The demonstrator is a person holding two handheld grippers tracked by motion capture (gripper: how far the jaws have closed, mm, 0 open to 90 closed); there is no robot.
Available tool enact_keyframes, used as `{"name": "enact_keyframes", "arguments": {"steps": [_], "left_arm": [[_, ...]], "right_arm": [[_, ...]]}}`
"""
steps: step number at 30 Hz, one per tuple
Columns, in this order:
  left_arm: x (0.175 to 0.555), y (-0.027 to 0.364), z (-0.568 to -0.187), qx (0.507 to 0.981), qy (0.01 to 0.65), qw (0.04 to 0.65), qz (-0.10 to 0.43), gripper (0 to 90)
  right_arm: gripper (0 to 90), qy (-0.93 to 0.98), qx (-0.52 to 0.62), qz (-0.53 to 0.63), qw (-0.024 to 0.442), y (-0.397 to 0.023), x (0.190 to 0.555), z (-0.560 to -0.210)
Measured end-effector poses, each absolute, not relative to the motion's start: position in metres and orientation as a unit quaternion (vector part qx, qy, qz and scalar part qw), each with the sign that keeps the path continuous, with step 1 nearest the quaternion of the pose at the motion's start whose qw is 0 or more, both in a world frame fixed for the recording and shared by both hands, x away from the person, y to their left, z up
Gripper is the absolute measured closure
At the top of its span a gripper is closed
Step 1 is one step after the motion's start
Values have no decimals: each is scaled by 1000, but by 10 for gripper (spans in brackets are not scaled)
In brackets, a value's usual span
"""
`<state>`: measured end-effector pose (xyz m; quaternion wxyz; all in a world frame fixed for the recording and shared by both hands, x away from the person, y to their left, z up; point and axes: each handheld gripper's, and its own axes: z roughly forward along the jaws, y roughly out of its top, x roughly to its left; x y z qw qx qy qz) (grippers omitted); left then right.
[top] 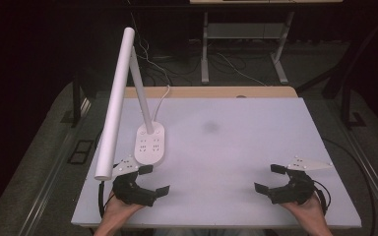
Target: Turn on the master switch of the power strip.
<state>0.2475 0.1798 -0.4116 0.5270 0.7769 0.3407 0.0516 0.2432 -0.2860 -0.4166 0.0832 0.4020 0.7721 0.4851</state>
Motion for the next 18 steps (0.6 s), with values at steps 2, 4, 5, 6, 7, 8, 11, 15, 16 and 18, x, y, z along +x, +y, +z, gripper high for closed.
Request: {"name": "enact_keyframes", "arguments": {"steps": [2, 4, 5, 6, 7, 8, 11, 15, 16, 18], "left_arm": [[249, 181, -410, 777, 344, 526, 48, 0], [251, 184, -408, 779, 346, 521, 44, 0], [251, 184, -408, 779, 346, 521, 44, 0], [252, 185, -406, 779, 346, 522, 42, 0], [252, 185, -406, 779, 346, 522, 42, 0], [252, 185, -405, 778, 348, 521, 41, 0], [252, 185, -402, 779, 349, 519, 45, 0], [255, 186, -397, 778, 354, 516, 48, 0], [257, 186, -394, 780, 355, 512, 50, 0], [259, 188, -392, 780, 355, 513, 51, 0]], "right_arm": [[4, 773, 402, 485, 83, -286, 243, -417], [4, 773, 401, 484, 82, -286, 244, -417], [4, 773, 401, 484, 82, -286, 244, -417], [4, 774, 402, 483, 81, -286, 244, -417], [4, 774, 402, 483, 81, -286, 244, -417], [4, 774, 401, 483, 81, -286, 244, -417], [4, 774, 401, 483, 81, -286, 244, -417], [4, 774, 403, 482, 81, -285, 243, -417], [4, 774, 403, 481, 81, -286, 243, -417], [4, 774, 403, 481, 81, -286, 243, -417]]}}
